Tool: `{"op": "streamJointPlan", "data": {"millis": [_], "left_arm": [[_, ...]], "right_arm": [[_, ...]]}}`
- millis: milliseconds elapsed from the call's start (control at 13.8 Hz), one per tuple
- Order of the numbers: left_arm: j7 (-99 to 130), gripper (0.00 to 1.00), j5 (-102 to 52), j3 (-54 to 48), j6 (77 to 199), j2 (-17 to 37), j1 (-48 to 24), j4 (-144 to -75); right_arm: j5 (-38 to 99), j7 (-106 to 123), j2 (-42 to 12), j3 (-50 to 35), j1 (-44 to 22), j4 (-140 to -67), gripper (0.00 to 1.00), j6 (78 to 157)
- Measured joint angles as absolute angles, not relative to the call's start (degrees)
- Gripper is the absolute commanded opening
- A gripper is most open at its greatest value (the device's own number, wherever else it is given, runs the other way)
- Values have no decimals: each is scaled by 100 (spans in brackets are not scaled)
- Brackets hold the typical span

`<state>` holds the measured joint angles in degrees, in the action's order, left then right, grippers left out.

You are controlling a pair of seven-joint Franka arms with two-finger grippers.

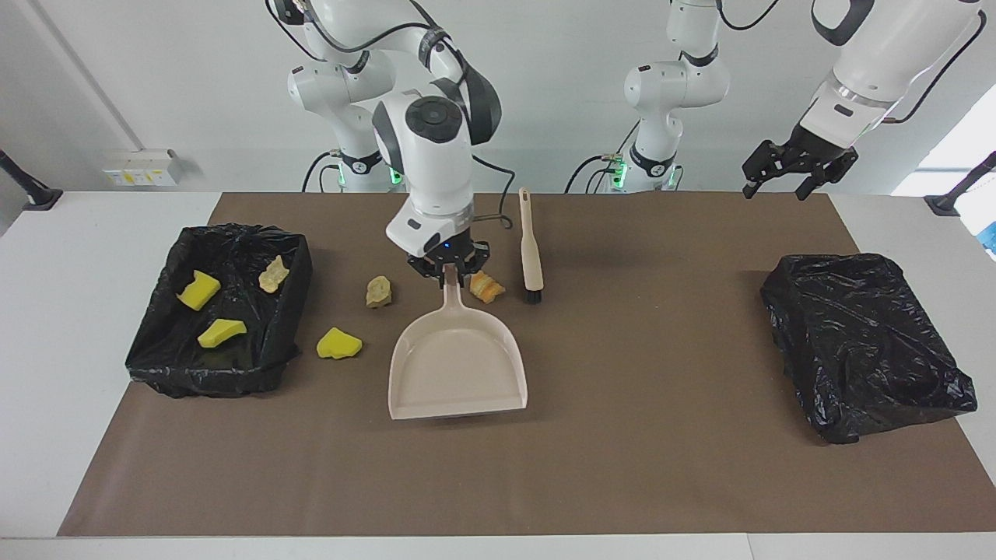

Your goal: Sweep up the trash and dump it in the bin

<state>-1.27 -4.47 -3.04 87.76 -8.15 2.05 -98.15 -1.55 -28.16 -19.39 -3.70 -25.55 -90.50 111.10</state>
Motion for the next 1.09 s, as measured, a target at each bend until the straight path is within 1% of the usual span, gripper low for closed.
{"op": "streamJointPlan", "data": {"millis": [217, 289, 362, 434, 579, 796, 941, 1085], "left_arm": [[-131, 100, -447, -309, 8797, -772, 206, -9819], [-130, 100, -447, -307, 8851, -758, 209, -9818], [-130, 100, -447, -307, 8931, -750, 213, -9818], [-130, 100, -447, -307, 8988, -745, 215, -9818], [-130, 100, -447, -315, 9069, -737, 215, -9820], [-130, 100, -447, -330, 9321, -676, 214, -9826], [-114, 100, -447, -374, 9570, -533, 207, -9827], [-93, 100, -448, -437, 9828, -354, 184, -9824]], "right_arm": [[-155, -3519, -2637, -353, -2874, -8555, 0, 11520], [-170, -3700, -2902, -334, -2977, -8337, 2, 11606], [-182, -3833, -3140, -324, -3048, -8129, 45, 11678], [-190, -3931, -3349, -321, -3102, -7940, 99, 11746], [-261, -3967, -3498, -320, -3142, -7766, 100, 11756], [-344, -3967, -3423, -324, -3227, -7706, 100, 11636], [-323, -3978, -3198, -330, -3269, -7759, 100, 11297], [-160, -4002, -2737, -360, -3293, -8066, 100, 11023]]}}
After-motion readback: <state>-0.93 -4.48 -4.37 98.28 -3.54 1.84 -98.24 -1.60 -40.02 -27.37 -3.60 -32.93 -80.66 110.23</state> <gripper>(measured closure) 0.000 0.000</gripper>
